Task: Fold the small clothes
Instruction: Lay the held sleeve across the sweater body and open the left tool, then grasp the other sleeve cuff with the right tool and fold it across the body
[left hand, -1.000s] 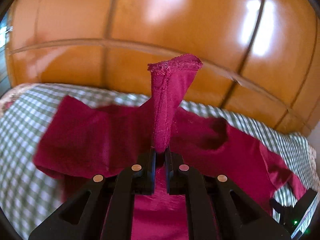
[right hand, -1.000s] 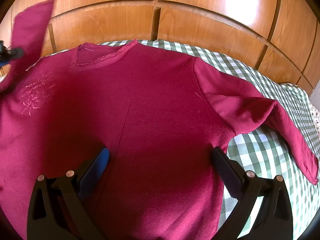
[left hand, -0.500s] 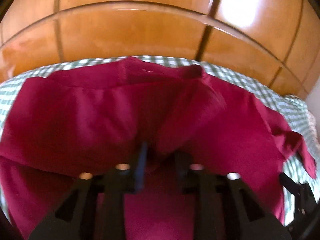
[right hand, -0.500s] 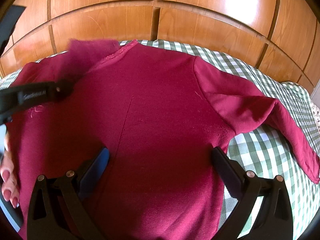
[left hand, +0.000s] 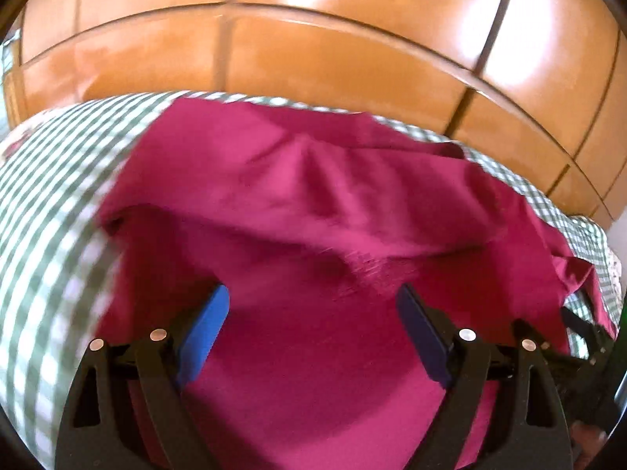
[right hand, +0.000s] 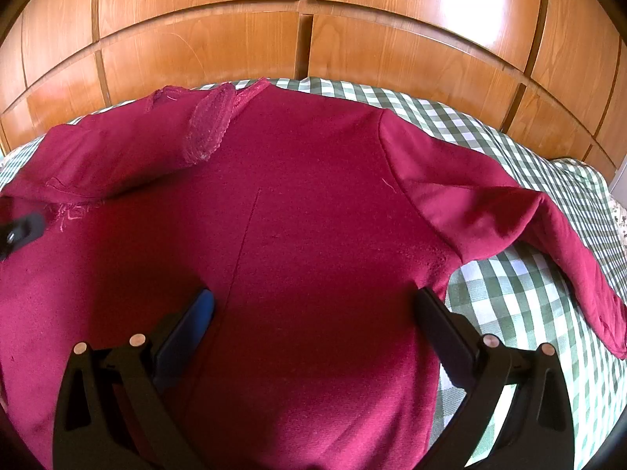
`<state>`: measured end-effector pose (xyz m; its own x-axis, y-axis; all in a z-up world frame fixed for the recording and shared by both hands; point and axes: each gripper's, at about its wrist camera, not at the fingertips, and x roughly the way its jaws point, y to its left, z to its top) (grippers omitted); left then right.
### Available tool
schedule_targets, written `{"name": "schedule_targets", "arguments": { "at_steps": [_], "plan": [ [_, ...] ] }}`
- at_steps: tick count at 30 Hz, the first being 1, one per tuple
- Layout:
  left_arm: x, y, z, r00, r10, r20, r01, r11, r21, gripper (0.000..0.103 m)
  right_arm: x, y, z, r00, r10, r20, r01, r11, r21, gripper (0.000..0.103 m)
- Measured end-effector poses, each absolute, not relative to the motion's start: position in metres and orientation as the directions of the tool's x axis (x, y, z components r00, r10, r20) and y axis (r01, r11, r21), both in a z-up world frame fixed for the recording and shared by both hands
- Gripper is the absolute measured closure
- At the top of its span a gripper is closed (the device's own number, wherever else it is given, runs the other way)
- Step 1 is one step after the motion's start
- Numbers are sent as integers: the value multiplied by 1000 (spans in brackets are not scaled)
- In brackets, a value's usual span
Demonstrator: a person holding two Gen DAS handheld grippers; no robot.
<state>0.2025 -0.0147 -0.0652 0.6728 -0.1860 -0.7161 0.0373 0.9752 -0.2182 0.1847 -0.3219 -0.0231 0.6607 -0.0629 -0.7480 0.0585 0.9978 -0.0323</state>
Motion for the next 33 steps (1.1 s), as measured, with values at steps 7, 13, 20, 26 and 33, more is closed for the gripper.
{"name": "schedule_targets", "arguments": {
  "at_steps": [7,13,20,26,33],
  "plan": [
    [180,4,-69,677,-237,-696,82,965,-248,13,181,-325,-21,675,-48,-737,61,998,-8,2],
    [184,4,-70,678,-252,-691,79,959,-272,13,164,-355,-7,738,-5,-675,138,980,145,2],
    [186,1,-73,666,-260,-700,91,959,-270,8,136,-461,-26,791,220,-571,287,691,663,29],
    [186,1,-74,666,-262,-699,90,958,-274,8,106,-526,-30,869,92,-487,369,537,759,25],
    [188,1,-75,661,-267,-701,99,957,-272,5,92,-577,-37,889,6,-457,422,376,825,28]
  ]
}}
